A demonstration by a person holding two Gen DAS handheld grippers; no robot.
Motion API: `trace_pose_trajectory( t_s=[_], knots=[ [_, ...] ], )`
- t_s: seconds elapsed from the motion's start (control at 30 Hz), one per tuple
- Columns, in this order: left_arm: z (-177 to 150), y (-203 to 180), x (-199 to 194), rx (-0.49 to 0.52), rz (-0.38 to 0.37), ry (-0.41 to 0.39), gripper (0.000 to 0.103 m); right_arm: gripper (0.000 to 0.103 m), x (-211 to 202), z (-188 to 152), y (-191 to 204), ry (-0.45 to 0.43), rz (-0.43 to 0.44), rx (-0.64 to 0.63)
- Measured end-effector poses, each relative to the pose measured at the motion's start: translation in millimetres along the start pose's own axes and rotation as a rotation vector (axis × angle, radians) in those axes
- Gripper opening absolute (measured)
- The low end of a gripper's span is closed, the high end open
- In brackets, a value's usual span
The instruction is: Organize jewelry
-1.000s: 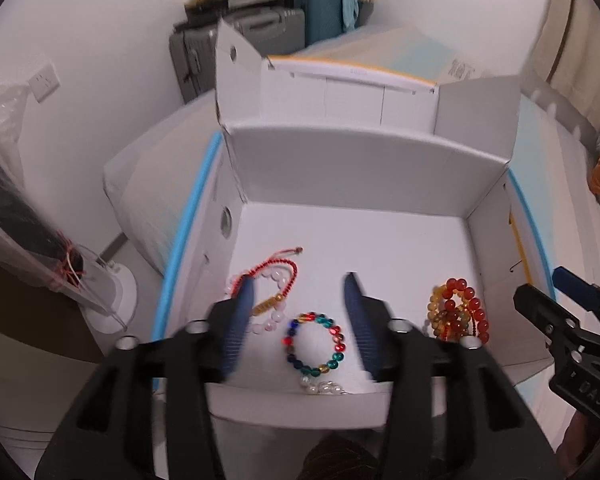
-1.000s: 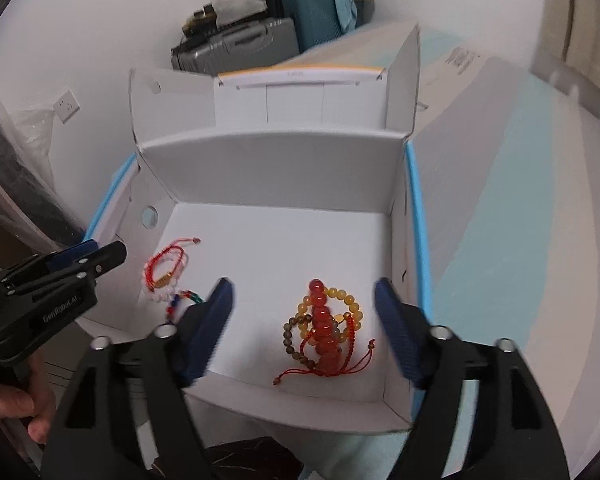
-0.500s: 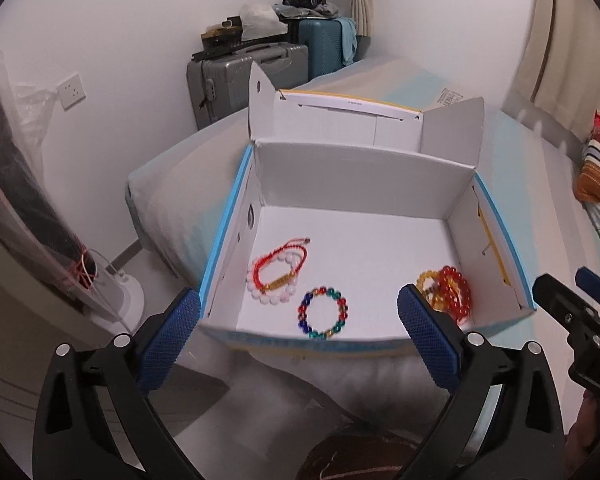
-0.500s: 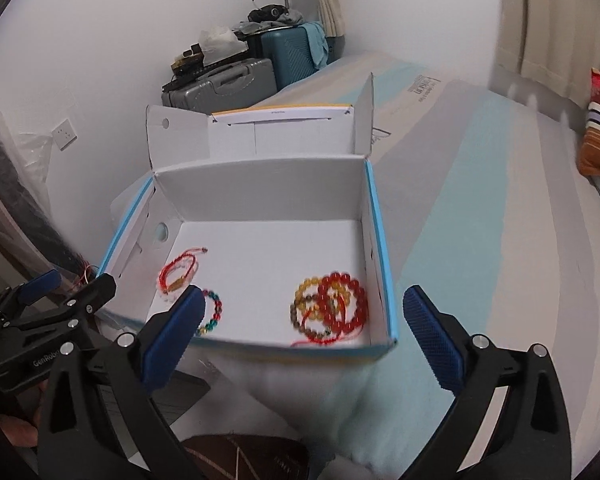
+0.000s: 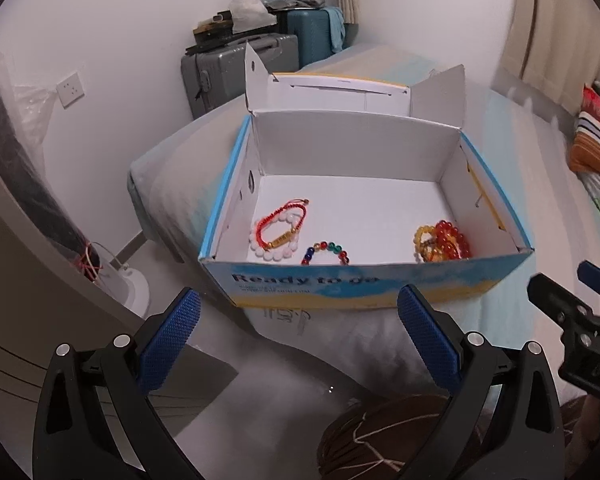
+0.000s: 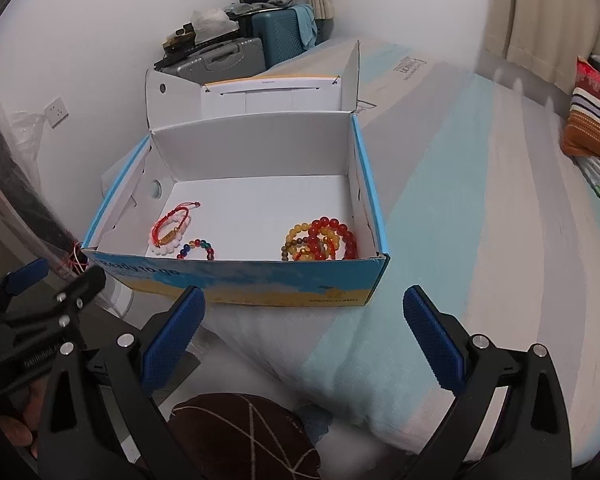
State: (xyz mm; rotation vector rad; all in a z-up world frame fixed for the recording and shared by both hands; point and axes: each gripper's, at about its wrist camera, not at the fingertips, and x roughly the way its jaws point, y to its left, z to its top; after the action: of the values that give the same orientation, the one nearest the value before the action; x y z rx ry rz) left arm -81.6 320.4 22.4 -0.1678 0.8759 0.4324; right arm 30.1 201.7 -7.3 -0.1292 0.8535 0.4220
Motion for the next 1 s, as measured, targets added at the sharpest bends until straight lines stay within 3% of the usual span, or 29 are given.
trace_pose_trajectory(
  t_s=[1.0],
  knots=[
    [-1.0, 4.3, -1.5, -0.019, -0.006, 0.008, 0.097, 0.095, 4.7, -5.3, 10.1, 0.004, -0.044, -0.043]
  ],
)
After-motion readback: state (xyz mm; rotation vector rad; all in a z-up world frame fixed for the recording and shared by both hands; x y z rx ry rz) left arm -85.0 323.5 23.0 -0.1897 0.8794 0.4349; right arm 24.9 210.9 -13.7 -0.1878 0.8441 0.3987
